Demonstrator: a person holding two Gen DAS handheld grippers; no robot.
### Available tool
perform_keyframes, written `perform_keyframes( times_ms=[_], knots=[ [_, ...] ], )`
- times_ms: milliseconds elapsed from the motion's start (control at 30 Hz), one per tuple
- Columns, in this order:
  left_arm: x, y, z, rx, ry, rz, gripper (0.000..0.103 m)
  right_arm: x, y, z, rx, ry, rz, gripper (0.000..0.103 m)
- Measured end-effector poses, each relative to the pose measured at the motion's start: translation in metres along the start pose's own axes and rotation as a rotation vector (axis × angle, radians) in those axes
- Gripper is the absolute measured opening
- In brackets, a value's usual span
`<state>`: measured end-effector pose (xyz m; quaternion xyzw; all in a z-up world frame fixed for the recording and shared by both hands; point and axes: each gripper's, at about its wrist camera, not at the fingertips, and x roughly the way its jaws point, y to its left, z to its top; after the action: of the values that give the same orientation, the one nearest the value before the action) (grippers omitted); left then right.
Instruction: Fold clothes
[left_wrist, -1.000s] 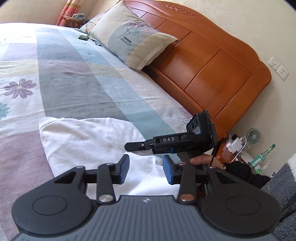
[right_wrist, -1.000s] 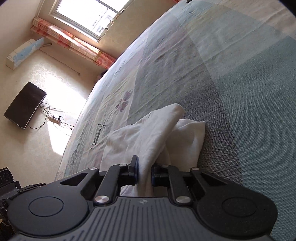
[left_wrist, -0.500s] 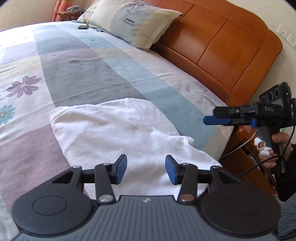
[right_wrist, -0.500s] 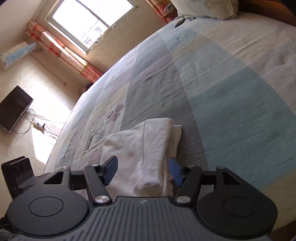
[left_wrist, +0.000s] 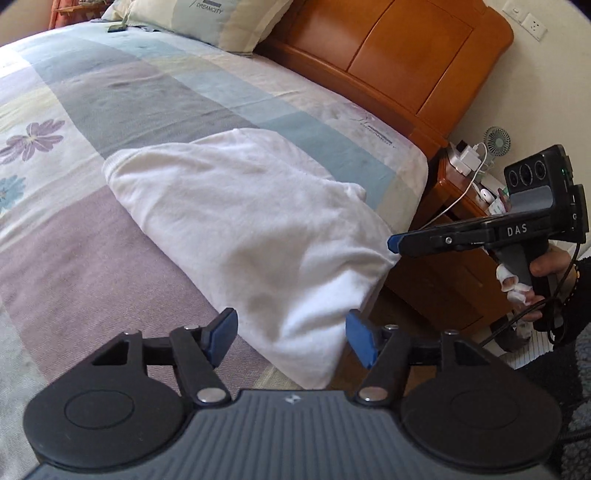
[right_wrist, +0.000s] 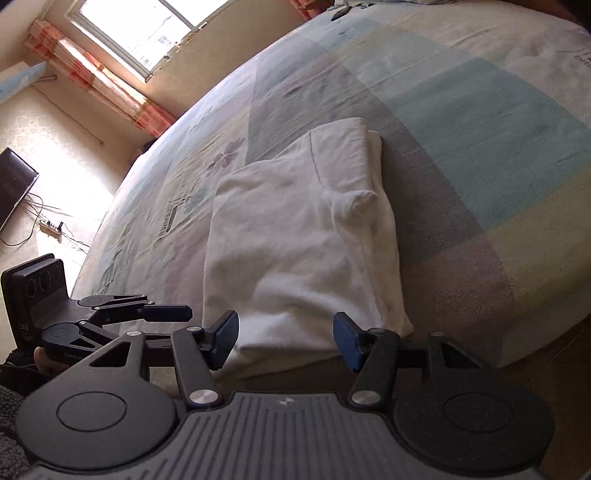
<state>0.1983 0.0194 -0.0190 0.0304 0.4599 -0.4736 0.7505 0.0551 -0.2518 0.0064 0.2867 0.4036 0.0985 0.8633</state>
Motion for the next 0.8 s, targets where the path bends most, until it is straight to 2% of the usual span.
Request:
perform_keyframes(
  times_ms=[67, 200, 333, 400, 500, 533, 633, 800],
  knots=[
    [-0.009, 0.005, 0.005, 0.015, -0.022, 0.012, 0.068, 0.018, 0.020, 0.002, -0.062, -0.006, -0.026, 0.064],
    [-0.024, 0.017, 0.005, 0.027, -0.051, 0.005, 0.068, 0.067, 0.041, -0.013, -0.090, 0.150, -0.038, 0.064],
    [-0.031, 0.034, -0.002, -0.002, -0.043, 0.006, 0.068, 0.065, 0.048, -0.031, -0.075, 0.249, -0.061, 0.065],
    [-0.034, 0.043, 0.000, -0.015, -0.054, 0.010, 0.069, 0.054, 0.062, -0.021, -0.112, 0.197, -0.097, 0.065],
    [-0.036, 0.049, 0.007, -0.026, -0.082, 0.009, 0.069, 0.054, 0.083, -0.002, -0.171, 0.125, -0.071, 0.066],
    [-0.037, 0.049, 0.008, -0.024, -0.092, 0.009, 0.069, 0.059, 0.088, 0.001, -0.185, 0.129, -0.071, 0.066],
    [-0.039, 0.050, 0.007, -0.020, -0.107, 0.003, 0.071, 0.076, 0.093, -0.005, -0.195, 0.215, -0.075, 0.066],
    [-0.036, 0.064, -0.004, -0.055, -0.074, -0.011, 0.072, 0.075, 0.088, -0.025, -0.168, 0.338, -0.065, 0.065]
  ],
)
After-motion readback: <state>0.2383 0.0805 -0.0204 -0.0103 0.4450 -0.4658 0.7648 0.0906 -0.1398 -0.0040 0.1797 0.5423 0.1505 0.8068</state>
